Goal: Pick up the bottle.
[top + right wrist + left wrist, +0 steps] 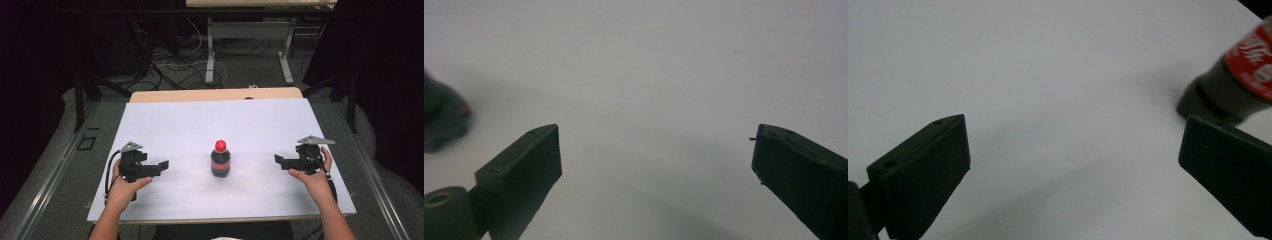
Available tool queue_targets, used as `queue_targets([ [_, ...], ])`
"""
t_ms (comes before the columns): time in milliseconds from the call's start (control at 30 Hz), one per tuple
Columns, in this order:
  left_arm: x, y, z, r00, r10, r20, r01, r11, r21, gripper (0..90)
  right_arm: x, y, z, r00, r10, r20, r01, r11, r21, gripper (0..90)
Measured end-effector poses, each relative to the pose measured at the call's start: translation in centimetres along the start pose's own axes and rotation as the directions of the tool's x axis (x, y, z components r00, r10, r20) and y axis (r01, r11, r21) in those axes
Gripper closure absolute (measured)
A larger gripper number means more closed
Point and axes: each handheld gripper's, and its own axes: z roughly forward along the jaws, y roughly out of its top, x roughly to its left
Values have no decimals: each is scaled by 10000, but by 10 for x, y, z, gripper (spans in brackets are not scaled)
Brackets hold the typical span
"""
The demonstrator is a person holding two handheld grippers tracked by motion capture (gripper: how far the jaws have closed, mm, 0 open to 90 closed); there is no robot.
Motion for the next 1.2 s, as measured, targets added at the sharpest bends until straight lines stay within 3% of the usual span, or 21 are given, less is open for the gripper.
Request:
queue_targets([
  [33, -5, 1, 0, 9998, 206, -49, -208, 9994, -283, 4, 4, 1, -3, 9995, -306, -10, 306, 9995, -45, 51],
  [67, -5, 1, 0, 9998, 206, -49, -208, 9994, -283, 4, 10, 2, -5, 9997, -233, -72, 233, 9997, -28, 51],
  [200, -24, 4, 6, 9957, 661, 656, -636, 9972, -398, 4, 24, 4, -9, 9985, -493, -254, 486, 9985, -252, 44],
  [300, -36, 6, 13, 9872, 1430, 706, -1415, 9896, -259, 5, 34, 5, -11, 9970, -648, -428, 630, 9971, -426, 43],
  [333, -36, 6, 13, 9872, 1430, 706, -1415, 9896, -259, 5, 34, 5, -11, 9970, -648, -428, 630, 9971, -426, 43],
  [467, -52, 10, 25, 9737, 2155, 735, -2141, 9765, -259, 7, 44, 5, -11, 9926, -1086, -551, 1066, 9936, -372, 42],
  [567, -64, 14, 36, 9685, 2302, 946, -2289, 9731, -239, 14, 49, 2, -7, 9916, -1136, -616, 1114, 9931, -375, 64],
  [633, -77, 18, 46, 9593, 2546, 1222, -2528, 9671, -303, 22, 51, 1, -7, 9916, -1129, -624, 1114, 9934, -271, 70],
  [767, -91, 22, 57, 9499, 2856, 1267, -2820, 9583, -459, 62, 53, 1, -6, 9905, -1171, -725, 1156, 9930, -251, 73],
  [867, -101, 27, 69, 9475, 2923, 1294, -2885, 9563, -480, 80, 55, 2, -7, 9892, -1274, -723, 1252, 9916, -337, 73],
  [1000, -113, 29, 90, 9389, 3043, 1607, -3015, 9525, -421, 83, 55, 2, -7, 9873, -1406, -733, 1378, 9895, -427, 74],
  [1200, -123, 28, 109, 9323, 3254, 1579, -3241, 9454, -342, 147, 56, 1, -6, 9875, -1366, -784, 1338, 9902, -392, 87],
])
